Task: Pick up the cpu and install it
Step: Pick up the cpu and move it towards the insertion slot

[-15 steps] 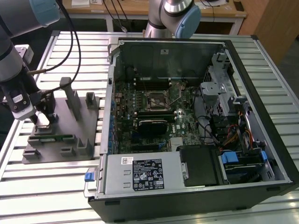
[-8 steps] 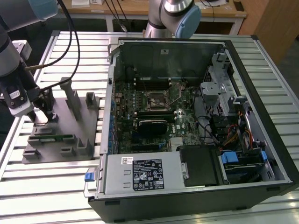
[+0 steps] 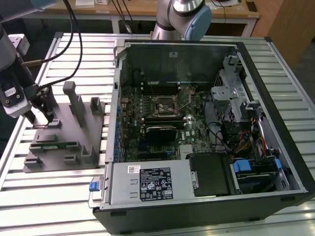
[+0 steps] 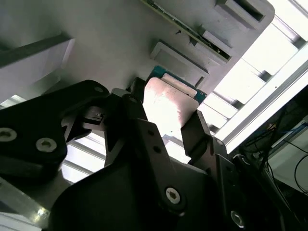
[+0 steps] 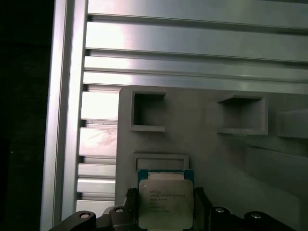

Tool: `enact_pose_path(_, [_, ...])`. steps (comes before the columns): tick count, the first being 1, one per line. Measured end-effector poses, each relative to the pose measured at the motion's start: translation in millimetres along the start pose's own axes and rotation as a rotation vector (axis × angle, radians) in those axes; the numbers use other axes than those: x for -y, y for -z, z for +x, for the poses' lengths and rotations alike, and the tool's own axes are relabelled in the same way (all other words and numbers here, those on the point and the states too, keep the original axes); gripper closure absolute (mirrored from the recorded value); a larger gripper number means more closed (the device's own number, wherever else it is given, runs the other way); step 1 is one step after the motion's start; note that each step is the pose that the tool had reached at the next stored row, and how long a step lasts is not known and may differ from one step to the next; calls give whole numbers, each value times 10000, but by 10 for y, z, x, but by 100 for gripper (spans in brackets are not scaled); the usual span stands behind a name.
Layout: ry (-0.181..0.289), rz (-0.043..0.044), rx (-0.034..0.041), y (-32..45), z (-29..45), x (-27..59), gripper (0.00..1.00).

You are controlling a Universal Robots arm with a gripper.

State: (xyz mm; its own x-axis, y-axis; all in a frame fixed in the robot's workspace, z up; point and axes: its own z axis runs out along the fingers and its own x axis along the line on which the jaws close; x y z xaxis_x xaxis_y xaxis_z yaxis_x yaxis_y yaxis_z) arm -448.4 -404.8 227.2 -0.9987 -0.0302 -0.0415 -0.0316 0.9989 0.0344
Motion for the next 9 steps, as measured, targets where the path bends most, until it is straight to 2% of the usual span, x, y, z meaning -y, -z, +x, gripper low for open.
enact_pose_path(9, [3, 3, 79, 241, -10, -9, 45])
